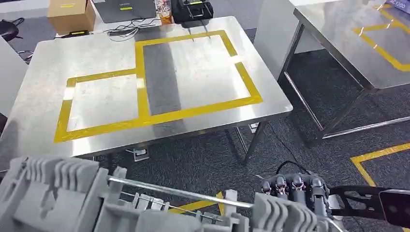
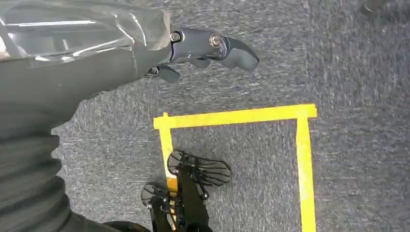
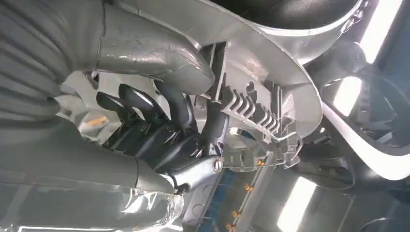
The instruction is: Take the parts from the cabinet and place them on the table.
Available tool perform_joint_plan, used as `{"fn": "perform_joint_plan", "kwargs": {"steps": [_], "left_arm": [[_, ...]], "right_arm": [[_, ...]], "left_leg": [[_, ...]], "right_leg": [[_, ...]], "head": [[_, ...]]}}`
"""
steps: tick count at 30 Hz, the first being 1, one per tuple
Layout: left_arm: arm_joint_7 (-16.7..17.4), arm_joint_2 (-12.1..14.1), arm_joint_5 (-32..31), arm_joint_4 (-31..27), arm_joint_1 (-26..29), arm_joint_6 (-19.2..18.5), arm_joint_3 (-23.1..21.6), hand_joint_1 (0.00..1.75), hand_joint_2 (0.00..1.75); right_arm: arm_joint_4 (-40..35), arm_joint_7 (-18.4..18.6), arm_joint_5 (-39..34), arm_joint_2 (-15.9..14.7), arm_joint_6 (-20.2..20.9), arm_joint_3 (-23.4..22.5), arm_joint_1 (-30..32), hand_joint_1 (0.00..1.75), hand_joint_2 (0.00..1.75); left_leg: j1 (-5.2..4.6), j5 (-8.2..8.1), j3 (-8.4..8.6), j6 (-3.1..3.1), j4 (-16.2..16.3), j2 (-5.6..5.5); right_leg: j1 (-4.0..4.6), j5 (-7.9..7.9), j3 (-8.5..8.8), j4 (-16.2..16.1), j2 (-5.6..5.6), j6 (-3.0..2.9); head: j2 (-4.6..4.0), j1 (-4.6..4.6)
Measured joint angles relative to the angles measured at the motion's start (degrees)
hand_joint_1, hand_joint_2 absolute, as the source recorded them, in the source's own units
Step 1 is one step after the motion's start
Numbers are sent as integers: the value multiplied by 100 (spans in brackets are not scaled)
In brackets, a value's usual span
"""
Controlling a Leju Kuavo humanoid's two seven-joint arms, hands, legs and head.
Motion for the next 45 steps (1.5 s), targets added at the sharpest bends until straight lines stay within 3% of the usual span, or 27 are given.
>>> {"fn": "perform_joint_plan", "kwargs": {"steps": [2, 4, 5, 7, 8, 9, 11, 13, 15, 17, 18, 19, 21, 23, 24, 27, 29, 32, 33, 34, 35, 37, 38, 39, 40, 43, 45], "left_arm": [[0, -11, 0, 0, 1, -4, 0, 0, 175], [2, -20, 0, 0, 13, -4, 2, 0, 175], [2, -20, 0, 0, 14, -4, 4, 0, 175], [2, -22, 0, 0, 12, -4, 9, 0, 175], [2, -22, 0, 0, 6, -4, 18, 0, 175], [0, -24, 0, 0, 0, -7, 15, 0, 175], [2, -28, -2, 0, 6, -7, 20, 0, 175], [2, -24, -2, -2, -9, -4, 17, 0, 175], [0, -35, 0, -2, -27, -4, 15, 0, 175], [2, -35, 0, -2, -18, -4, 17, 0, 175], [2, -37, 0, 0, -15, -4, 22, 0, 175], [0, -37, 0, 2, -9, -2, 24, 0, 175], [-7, -33, 0, 7, -13, 4, 24, 0, 175], [-26, -11, -4, 4, -7, 20, 26, 0, 175], [-30, -11, -18, 15, -11, 24, 24, 0, 175], [-35, -4, -17, 15, -11, 11, 26, 0, 175], [-35, -7, -17, 15, -20, -4, 26, 0, 175], [-35, -20, -17, 17, -35, -15, 24, 0, 175], [-35, -22, -17, 20, -34, -15, 24, 0, 175], [-37, -28, -18, 24, -34, -15, 24, 0, 175], [-37, -31, -17, 26, -29, -15, 26, 0, 175], [-42, -39, -20, 28, -28, -13, 33, 0, 175], [-52, -44, -20, 28, -26, -13, 37, 0, 175], [-59, -44, -24, 31, -27, -15, 46, 0, 175], [-68, -46, -26, 31, -28, -20, 48, 0, 175], [-81, -44, -33, 26, -22, -39, 87, 0, 175], [-98, -57, -35, 26, -33, -57, 109, 0, 175]], "right_arm": [[0, 0, 0, -11, 2, 0, 12, 173, 175], [0, 0, 0, -15, 0, 0, 13, 173, 175], [0, 0, 0, -22, 2, 0, 13, 173, 175], [2, 0, 7, -33, 0, 0, 12, 173, 175], [7, 0, 7, -39, 0, 0, 10, 173, 175], [9, -2, 0, -39, 0, 2, 7, 173, 175], [0, -7, -7, -42, 0, 2, 24, 173, 175], [-4, -4, -2, -35, 2, 2, 18, 173, 175], [-4, -2, 0, -33, 2, 4, 4, 173, 175], [-2, 0, 0, -33, 2, 2, 11, 173, 175], [0, -2, 0, -35, 7, 2, 11, 173, 175], [4, -2, 0, -37, 7, 2, 11, 173, 175], [4, -20, 9, -39, 7, 2, 4, 173, 175], [4, -41, 24, -39, 7, 2, -27, 173, 175], [11, -52, 33, -42, 7, 7, -36, 173, 175], [4, -96, 24, -41, 9, 11, -67, 173, 175], [4, -103, 26, -61, 9, 16, -81, 173, 175], [4, -105, 33, -81, 7, 22, -88, 173, 175], [4, -105, 42, -85, 7, 22, -89, 173, 175], [4, -107, 57, -94, 2, 22, -88, 173, 175], [7, -107, 83, -98, -9, 22, -89, 173, 175], [7, -107, 144, -107, -64, 20, -90, 173, 175], [9, -103, 197, -114, -125, 9, -95, 173, 175], [13, -103, 253, -118, -183, -11, -100, 173, 175], [11, -107, 297, -122, -217, -33, -116, 173, 175], [-9, -199, 520, -138, -289, -208, -141, 173, 175], [-63, -241, 654, -155, -299, -341, -220, 173, 175]], "left_leg": [[1, -91, 57, -2, 3, -17], [9, -197, 181, -28, 7, -33], [13, -255, 262, -50, 7, -42], [14, -390, 400, -109, 18, -53], [-27, -476, 406, -148, 90, -56], [-29, -535, 402, -172, 96, -60], [-30, -592, 454, -239, 181, -41], [-6, -610, 384, -271, 361, -13], [38, -729, -99, -358, 1134, 15], [81, -1134, -612, -418, 1831, 37], [88, -1212, -785, -424, 1977, 45], [88, -1110, -812, -416, 1870, 45], [74, -547, -575, -353, 1088, 45], [-2, 37, -300, -180, 240, 60], [-25, -128, -284, -165, 254, 73], [-44, -119, -171, -67, 93, 59], [16, -76, 66, -44, 6, 48], [0, -139, 95, -17, 12, 27], [-1, -168, 112, -19, 13, 17], [0, -204, 149, -26, 13, 1], [2, -246, 203, -42, 16, -8], [6, -350, 328, -86, 35, -33], [-3, -405, 315, -115, 51, -36], [-28, -440, 352, -145, 93, -49], [-39, -479, 296, -182, 89, -37], [-21, -547, 347, -243, 159, -26], [13, -815, 99, -344, 652, 7]], "right_leg": [[-2, -426, -599, 719, -1, -31], [-15, -450, -753, 600, -7, 24], [-28, -280, -682, 276, -8, 71], [-65, 456, -425, -692, -14, 294], [-77, 796, -424, -1120, -38, 346], [-65, 807, -367, -1076, -90, 161], [-57, 856, -330, -1098, -58, -29], [-82, 813, -214, -1101, -29, -101], [-81, 719, -135, -1101, -38, -157], [-69, 633, -67, -1100, -32, -174], [-63, 585, -9, -1100, -24, -177], [-58, 537, 59, -1100, -16, -174], [-35, 426, 225, -1105, -15, -162], [-21, 323, 347, -1116, -17, -148], [-4, 293, 370, -1154, -7, -103], [10, 356, 487, -1159, -13, 21], [13, 243, 344, -858, -26, 15], [-2, -159, -486, 369, -25, -7], [-2, -277, -684, 566, -26, -3], [-7, -255, -755, 517, -27, 37], [-14, -80, -702, 243, -28, 111], [-42, 570, -342, -774, -31, 276], [-49, 844, -236, -1127, -51, 257], [-24, 650, -267, -1148, -68, 78], [-11, 746, -218, -1135, -67, -9], [-72, 769, -149, -1147, -46, -97], [-66, 730, -109, -1149, -48, -154]], "head": [[0, 0], [0, -2], [0, 0], [0, 4], [0, 28], [2, 18], [0, 13], [2, -1], [2, -15], [2, -15], [2, -18], [2, -20], [2, -18], [2, -5], [2, 5], [2, -7], [0, 22], [2, 26], [2, 24], [2, 22], [2, 26], [2, 26], [2, 35], [0, 28], [2, 26], [2, 15], [2, -13]]}}
